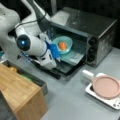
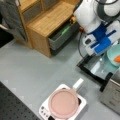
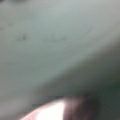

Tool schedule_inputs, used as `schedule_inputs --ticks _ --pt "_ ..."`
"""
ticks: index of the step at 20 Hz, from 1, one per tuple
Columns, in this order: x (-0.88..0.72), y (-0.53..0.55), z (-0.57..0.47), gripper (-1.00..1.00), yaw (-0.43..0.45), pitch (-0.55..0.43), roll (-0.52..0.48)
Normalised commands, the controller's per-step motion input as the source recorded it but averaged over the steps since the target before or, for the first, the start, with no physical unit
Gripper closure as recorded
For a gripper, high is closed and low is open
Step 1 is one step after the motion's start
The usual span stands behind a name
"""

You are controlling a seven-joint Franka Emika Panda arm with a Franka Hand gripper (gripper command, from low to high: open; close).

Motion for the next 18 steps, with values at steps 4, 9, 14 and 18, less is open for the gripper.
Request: schedule_inputs --ticks 4,9,14,18 --pt "0.17 -0.16 -0.08 -1.0 0.17 0.043 -0.011" --pt "0.17 -0.16 -0.08 -1.0 0.17 0.043 -0.011" --pt "0.17 -0.16 -0.08 -1.0 0.17 0.043 -0.011" --pt "0.17 -0.16 -0.08 -1.0 0.17 0.043 -0.011"
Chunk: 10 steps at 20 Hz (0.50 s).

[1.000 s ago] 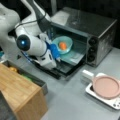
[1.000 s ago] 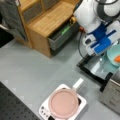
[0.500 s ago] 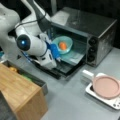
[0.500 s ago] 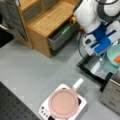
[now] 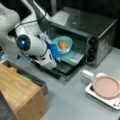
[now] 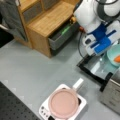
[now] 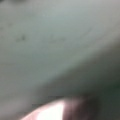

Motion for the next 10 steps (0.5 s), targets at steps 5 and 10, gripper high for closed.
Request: schedule_inputs --ticks 5,10 --pt "0.17 -0.16 -0.08 -1.0 0.17 0.043 -0.011" --pt "0.17 -0.16 -0.08 -1.0 0.17 0.043 -0.011"
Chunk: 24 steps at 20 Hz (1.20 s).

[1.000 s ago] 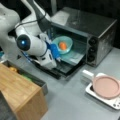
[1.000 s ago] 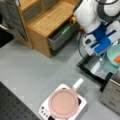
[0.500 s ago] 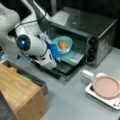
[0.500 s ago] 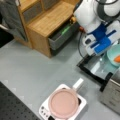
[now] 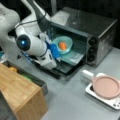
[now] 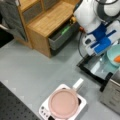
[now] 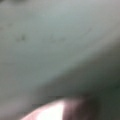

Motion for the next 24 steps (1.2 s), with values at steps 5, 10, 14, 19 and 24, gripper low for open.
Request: schedule_inputs --ticks 5,10,14,19,24 --pt "0.18 -0.17 -0.05 -1.0 -0.128 0.046 -0.57" --pt "0.07 -0.03 0.01 -1.0 -0.309 -0.001 -0.833" --pt "-0.03 0.08 0.13 -1.0 -0.088 -0.002 -0.426" --pt "0.01 0.05 0.09 -1.0 0.019 -0.028 -0.207" --pt "0.02 -0.01 0.11 -1.0 0.047 0.014 -0.134"
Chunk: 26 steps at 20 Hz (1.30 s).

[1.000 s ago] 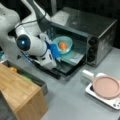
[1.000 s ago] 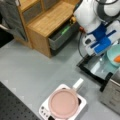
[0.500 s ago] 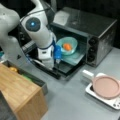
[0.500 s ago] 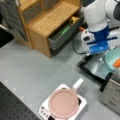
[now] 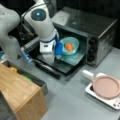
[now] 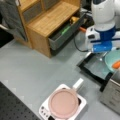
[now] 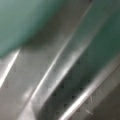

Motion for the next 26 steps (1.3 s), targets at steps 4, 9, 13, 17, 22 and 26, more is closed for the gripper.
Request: schedule_inputs --ticks 4,9,13,17,22,26 --pt "0.0 -0.08 0.2 -1.0 0.064 0.067 -0.123" --pt "0.01 -0.11 0.35 -1.0 0.065 0.12 -0.133" --pt "0.11 -0.09 0.33 -1.0 0.043 0.134 -0.121" --pt "0.23 -0.04 0.19 -1.0 0.029 0.138 -0.12" --pt "0.34 0.05 0.17 -1.0 -0.031 0.177 -0.131" --pt "0.47 0.17 0.13 -1.0 -0.141 0.153 -0.14"
